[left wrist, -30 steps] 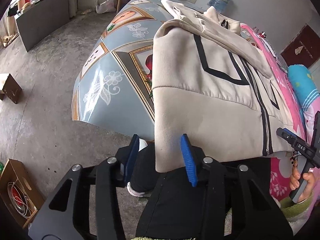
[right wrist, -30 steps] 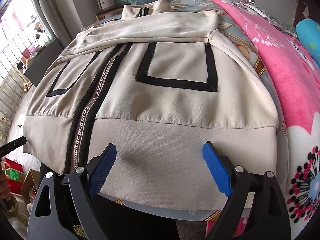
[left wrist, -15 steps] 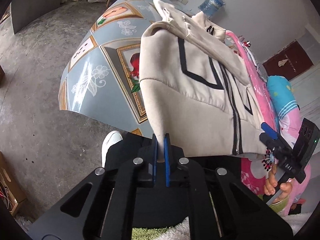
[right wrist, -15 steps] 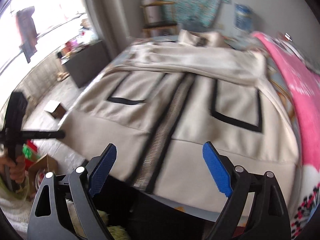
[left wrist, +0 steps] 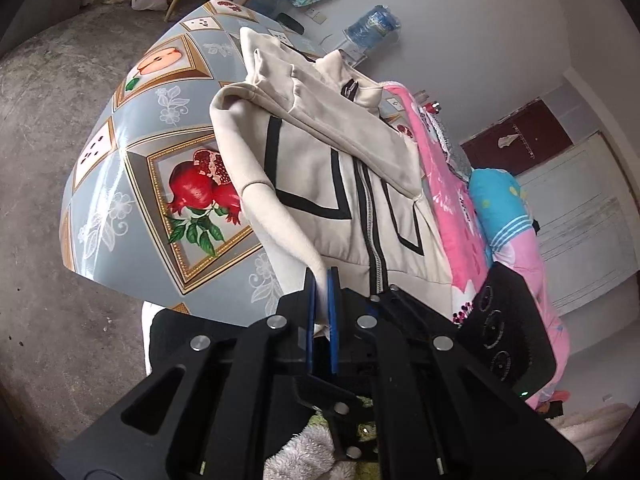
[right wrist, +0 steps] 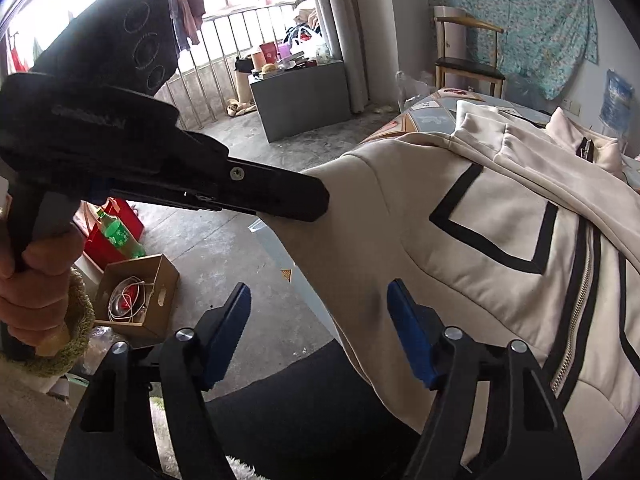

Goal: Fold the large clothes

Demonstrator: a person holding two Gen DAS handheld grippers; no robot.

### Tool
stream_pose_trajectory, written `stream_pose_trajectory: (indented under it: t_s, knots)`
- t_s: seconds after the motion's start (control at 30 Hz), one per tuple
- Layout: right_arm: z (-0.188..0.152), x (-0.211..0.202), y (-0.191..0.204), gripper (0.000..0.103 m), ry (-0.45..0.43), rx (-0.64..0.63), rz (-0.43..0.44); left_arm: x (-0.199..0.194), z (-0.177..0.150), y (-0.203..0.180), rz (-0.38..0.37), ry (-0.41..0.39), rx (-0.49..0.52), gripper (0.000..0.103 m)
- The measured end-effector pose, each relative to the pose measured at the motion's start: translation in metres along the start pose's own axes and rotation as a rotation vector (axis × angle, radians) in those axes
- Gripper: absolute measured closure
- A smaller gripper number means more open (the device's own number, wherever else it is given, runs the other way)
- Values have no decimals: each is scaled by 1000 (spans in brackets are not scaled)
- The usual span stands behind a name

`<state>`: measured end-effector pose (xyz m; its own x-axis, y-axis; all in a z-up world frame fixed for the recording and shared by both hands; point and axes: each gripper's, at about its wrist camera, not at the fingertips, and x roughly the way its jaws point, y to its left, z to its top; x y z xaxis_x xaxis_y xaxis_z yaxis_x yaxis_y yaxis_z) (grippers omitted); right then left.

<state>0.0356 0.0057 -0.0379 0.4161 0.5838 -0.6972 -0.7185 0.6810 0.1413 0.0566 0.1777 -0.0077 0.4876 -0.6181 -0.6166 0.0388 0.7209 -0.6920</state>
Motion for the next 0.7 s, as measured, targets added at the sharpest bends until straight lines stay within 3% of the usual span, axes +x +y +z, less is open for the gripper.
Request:
stream_pose_trajectory:
  t_s: [0.07,0.13,0.17,0.2,0.27,0.33,0.5,0.7]
  knots:
    - [0,5,-2,72,6,14,-22,0,3,3,-9,5,-18,97]
    - [0,5,-8,89,6,39,-21,1,6,9,-4,8,-40,97]
    - [0,3,-11,95,2,56,-15,1,7,13,-4,14,-51,92]
    - [0,3,-17,96,-2,70,-6,2,9,17,-19,21,-68,89]
    - [0,2,-25,97,-8,101,12,2,12,26,-33,17,-103,60]
    - [0,0,-25,97,-12,108,16,4,17,35,-37,13,-130,47]
    - [2,2,-22,97,-10,92,13,22,32,56,-53,57,-216,47]
    - [3,-1,-25,97,-18,103,31,49,37,57,-26,100,-223,49]
